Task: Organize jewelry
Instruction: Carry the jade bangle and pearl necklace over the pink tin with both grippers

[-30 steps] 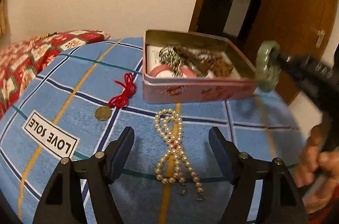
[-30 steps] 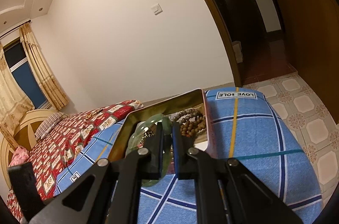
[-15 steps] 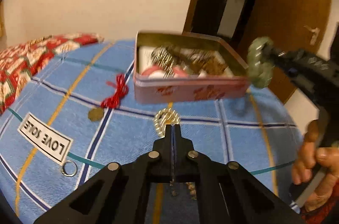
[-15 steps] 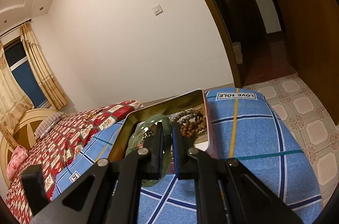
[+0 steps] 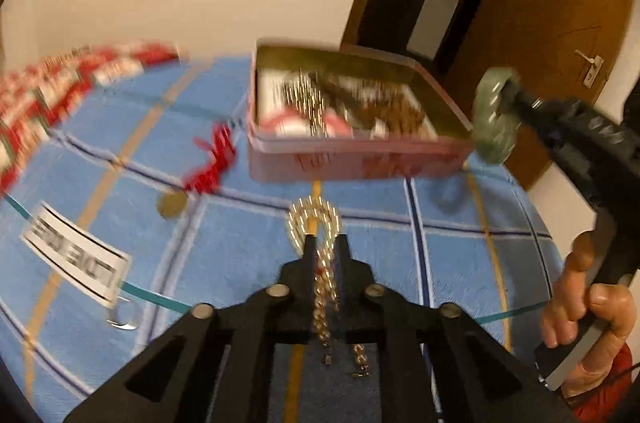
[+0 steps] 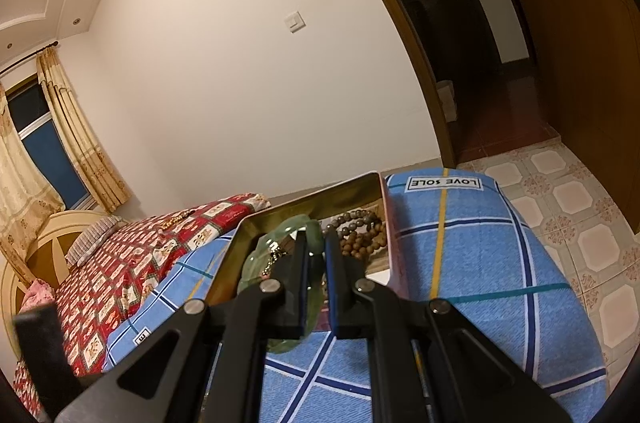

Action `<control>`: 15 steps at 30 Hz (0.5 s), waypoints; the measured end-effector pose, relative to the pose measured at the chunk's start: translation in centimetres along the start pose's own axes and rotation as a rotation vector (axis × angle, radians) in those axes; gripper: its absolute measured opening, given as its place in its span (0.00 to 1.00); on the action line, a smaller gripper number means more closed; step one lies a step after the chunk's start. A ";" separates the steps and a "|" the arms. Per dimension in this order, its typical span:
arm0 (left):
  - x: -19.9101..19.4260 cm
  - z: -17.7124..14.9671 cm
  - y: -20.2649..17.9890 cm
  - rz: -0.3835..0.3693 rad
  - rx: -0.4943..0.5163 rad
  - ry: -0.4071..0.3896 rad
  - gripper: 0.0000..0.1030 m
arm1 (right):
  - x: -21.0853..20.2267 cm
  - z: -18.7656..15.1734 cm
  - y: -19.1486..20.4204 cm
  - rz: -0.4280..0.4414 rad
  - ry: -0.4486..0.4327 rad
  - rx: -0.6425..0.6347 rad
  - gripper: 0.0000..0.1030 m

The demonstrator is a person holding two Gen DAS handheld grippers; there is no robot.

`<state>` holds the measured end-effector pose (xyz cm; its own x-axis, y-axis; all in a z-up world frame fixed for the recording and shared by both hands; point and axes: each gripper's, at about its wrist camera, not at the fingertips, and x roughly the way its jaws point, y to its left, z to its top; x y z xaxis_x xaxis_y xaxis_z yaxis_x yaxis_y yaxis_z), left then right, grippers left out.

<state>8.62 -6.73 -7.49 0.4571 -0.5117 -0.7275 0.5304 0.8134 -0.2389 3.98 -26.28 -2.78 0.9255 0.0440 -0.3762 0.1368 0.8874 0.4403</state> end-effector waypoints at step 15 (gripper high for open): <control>0.6 -0.8 -1.9 0.075 0.099 0.015 0.12 | 0.0 -0.1 -0.1 0.004 0.006 0.009 0.11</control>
<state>7.34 -8.38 -7.99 0.4880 -0.4459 -0.7503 0.5636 0.8174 -0.1192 3.98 -26.28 -2.91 0.9239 0.0508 -0.3793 0.1360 0.8829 0.4494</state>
